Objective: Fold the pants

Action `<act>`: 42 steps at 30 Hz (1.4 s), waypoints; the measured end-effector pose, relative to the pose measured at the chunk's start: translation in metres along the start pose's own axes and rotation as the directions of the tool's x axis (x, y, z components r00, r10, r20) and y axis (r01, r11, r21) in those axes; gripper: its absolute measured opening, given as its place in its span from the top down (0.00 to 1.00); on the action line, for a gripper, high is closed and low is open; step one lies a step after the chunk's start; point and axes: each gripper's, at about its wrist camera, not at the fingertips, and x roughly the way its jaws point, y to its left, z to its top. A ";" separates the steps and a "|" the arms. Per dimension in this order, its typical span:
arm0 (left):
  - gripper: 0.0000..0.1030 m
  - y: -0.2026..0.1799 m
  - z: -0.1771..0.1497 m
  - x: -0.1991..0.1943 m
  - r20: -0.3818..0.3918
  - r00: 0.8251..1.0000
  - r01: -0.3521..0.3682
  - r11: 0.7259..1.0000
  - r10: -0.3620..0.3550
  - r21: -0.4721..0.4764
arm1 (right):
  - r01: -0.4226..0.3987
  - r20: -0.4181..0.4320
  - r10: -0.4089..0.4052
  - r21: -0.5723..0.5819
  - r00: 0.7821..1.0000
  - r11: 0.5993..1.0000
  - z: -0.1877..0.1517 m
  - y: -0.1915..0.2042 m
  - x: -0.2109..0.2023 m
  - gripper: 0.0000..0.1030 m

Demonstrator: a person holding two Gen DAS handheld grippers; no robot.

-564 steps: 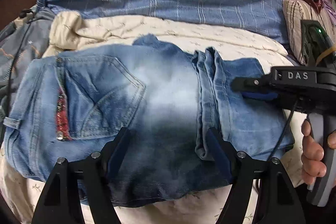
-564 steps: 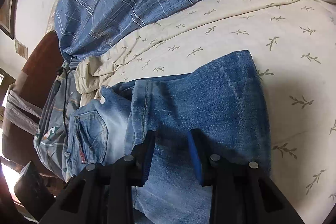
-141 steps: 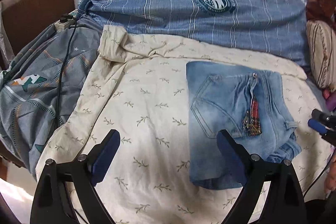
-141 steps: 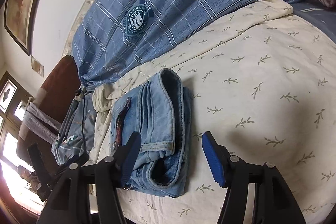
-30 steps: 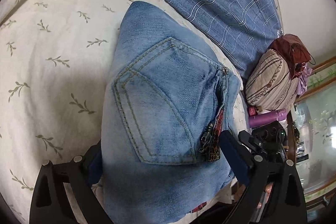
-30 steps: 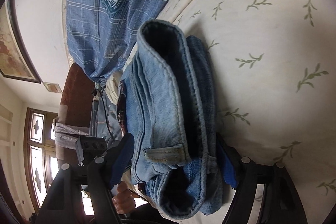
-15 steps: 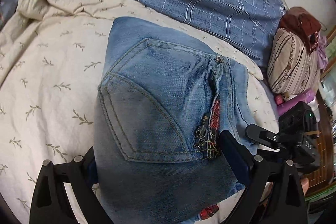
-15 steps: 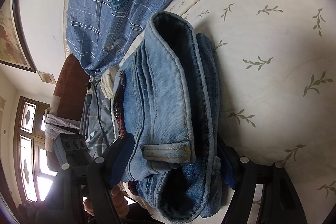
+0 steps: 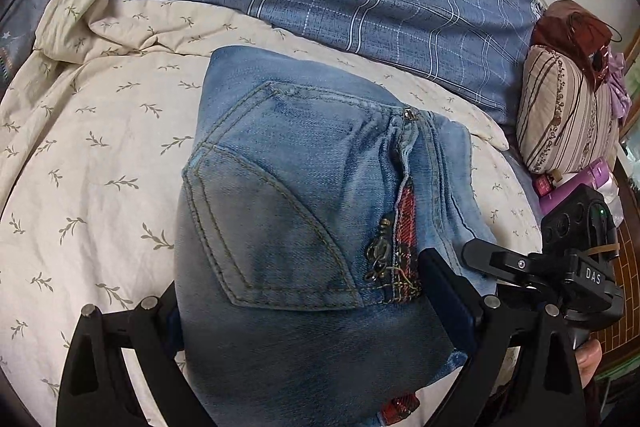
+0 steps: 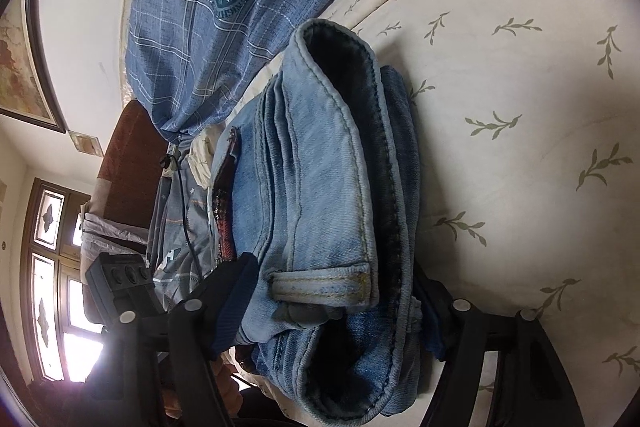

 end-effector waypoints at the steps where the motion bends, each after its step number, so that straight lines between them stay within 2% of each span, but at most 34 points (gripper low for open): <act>1: 0.06 0.000 -0.001 -0.001 0.002 1.000 0.000 1.000 0.000 0.002 | 0.004 0.004 -0.004 0.001 1.000 1.000 0.000 0.000 0.000 0.35; 7: 0.06 -0.004 -0.002 -0.004 0.017 1.000 -0.003 1.000 0.003 0.018 | 0.040 0.027 -0.039 -0.030 0.999 0.999 -0.001 0.004 -0.002 0.43; 20: 0.08 -0.005 0.000 -0.018 0.081 0.997 0.007 0.999 -0.010 0.046 | 0.101 0.145 -0.075 -0.180 0.987 0.978 -0.009 0.042 -0.005 0.44; 28: 0.10 -0.007 0.001 -0.020 0.094 0.996 -0.001 0.997 -0.005 0.071 | 0.145 0.171 -0.108 -0.227 0.979 0.963 -0.010 0.048 -0.003 0.44; 30: 0.10 -0.009 0.000 -0.018 0.087 0.996 -0.017 0.996 0.010 0.086 | 0.156 0.154 -0.125 -0.206 0.980 0.966 -0.008 0.044 0.001 0.44; 34: 0.10 -0.007 0.001 -0.011 0.061 0.998 -0.036 0.995 0.030 0.088 | 0.115 0.089 -0.106 -0.101 0.990 0.988 0.000 0.024 0.007 0.43; 38: 0.09 0.001 0.000 -0.003 0.017 1.000 -0.014 0.997 0.013 0.070 | 0.033 0.045 -0.035 0.042 0.998 0.999 0.008 0.002 0.010 0.40; 42: 0.08 0.013 -0.004 0.004 -0.018 0.999 0.047 0.998 -0.046 0.039 | -0.085 0.047 0.078 0.175 0.996 0.981 0.015 -0.019 0.013 0.34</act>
